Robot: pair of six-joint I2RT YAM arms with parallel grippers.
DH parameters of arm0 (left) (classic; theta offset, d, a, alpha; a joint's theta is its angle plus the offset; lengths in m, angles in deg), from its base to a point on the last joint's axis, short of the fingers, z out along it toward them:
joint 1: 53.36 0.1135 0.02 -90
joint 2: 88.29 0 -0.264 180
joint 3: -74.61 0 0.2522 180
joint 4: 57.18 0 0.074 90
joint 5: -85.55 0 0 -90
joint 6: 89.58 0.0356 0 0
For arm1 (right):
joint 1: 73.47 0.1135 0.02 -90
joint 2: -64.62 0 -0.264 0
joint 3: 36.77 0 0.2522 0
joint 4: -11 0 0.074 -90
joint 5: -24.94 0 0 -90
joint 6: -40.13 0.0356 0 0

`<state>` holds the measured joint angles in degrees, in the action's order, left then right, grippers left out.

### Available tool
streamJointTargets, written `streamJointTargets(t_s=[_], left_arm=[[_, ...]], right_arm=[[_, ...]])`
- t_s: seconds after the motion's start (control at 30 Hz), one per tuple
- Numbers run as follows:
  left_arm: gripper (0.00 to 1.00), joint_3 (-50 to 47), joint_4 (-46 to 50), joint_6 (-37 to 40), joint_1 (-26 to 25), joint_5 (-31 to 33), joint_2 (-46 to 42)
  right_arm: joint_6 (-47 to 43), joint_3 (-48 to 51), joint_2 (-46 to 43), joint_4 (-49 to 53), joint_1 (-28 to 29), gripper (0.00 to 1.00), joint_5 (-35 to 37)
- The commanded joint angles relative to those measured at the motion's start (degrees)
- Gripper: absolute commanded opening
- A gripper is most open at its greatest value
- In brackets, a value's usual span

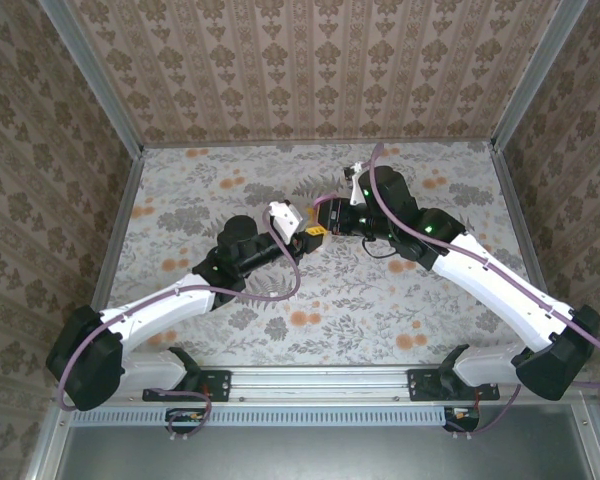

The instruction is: Insert wireless bluetooth earbuds into charging case

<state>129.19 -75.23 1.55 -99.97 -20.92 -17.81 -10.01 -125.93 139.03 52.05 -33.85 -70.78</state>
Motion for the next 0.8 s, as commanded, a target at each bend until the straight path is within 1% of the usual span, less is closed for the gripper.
streamJointTargets(t_s=[0.0,0.77], left_arm=[[0.30,2.1,-3.2,0.1,-0.5,0.4,-0.1],[0.30,2.4,-3.0,0.6,-0.9,0.7,0.0]], right_arm=[[-1.3,-1.2,-0.1,2.3,0.4,0.27,0.3],[-1.2,-2.1,-2.8,1.8,0.2,0.31,1.3]])
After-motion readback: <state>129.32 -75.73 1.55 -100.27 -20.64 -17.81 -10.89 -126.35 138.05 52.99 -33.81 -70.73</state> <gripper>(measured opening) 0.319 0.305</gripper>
